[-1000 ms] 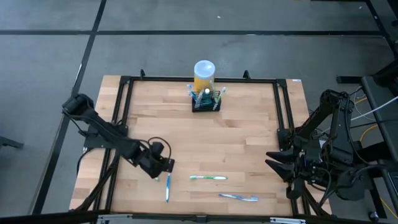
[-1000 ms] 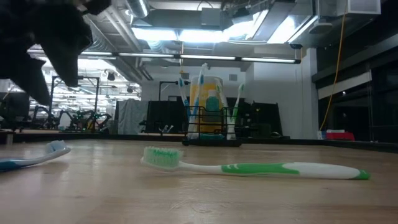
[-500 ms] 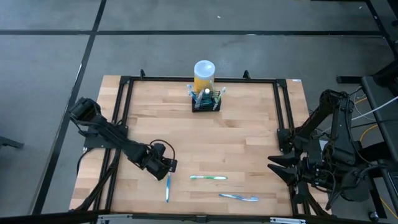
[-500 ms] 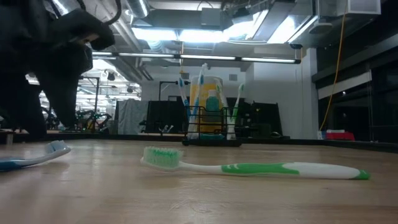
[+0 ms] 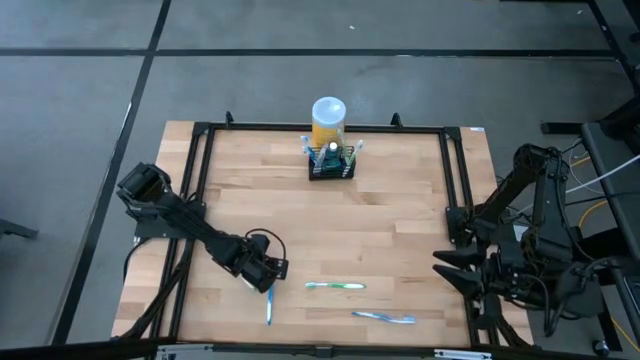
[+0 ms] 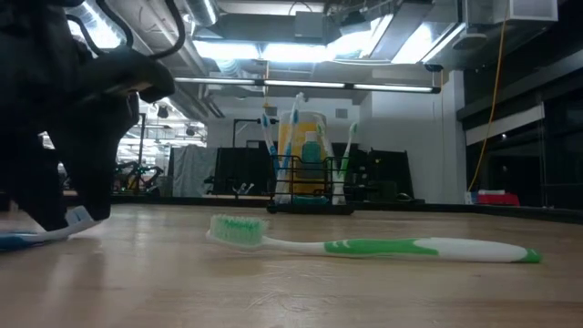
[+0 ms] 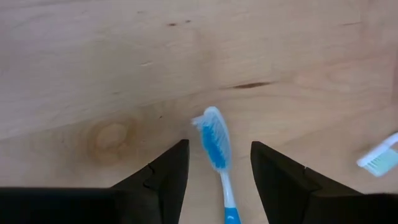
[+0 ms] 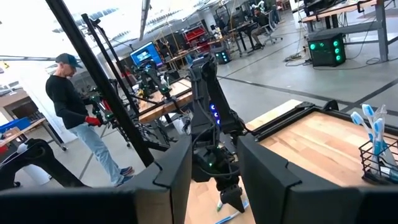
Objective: Pick & Place toothbrushing station
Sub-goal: Put the blue toothbrush in the wire organizer
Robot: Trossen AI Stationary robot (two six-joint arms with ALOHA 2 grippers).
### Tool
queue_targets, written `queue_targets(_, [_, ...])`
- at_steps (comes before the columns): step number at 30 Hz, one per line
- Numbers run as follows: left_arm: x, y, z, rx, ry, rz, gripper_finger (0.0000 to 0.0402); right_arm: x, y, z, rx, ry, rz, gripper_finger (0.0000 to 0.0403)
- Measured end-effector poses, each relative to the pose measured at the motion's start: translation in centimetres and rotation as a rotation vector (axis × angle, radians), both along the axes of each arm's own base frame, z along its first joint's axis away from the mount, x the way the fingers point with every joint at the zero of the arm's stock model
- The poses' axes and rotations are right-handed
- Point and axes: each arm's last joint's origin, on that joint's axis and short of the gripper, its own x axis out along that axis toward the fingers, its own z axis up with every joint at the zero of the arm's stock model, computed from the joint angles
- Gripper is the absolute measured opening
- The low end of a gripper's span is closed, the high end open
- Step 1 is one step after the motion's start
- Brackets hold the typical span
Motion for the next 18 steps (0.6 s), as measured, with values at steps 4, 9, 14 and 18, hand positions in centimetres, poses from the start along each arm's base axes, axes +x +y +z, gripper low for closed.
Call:
queue_targets(4, [0.1, 0.4, -0.2, 0.005, 0.020, 0.020, 0.0124, -0.2, 0.0, 0.0, 0.006, -0.003, -0.007, 0.0132])
queue_targets(9, [0.5, 0.8, -0.2, 0.088, -0.045, 0.049, 0.0024, -0.3, 0.1, 0.1, 0.003, -0.003, -0.020, 0.0132])
queue_targets(14, [0.7, 1.1, 0.3, 0.149, -0.111, 0.058, 0.0005, -0.3, 0.0, 0.1, 0.000, -0.003, -0.025, 0.0132])
queue_targets(18, [1.1, 2.0, 1.9, 0.258, -0.225, 0.075, 0.0002, -0.3, 0.0, 0.1, -0.014, 0.000, -0.041, 0.0132])
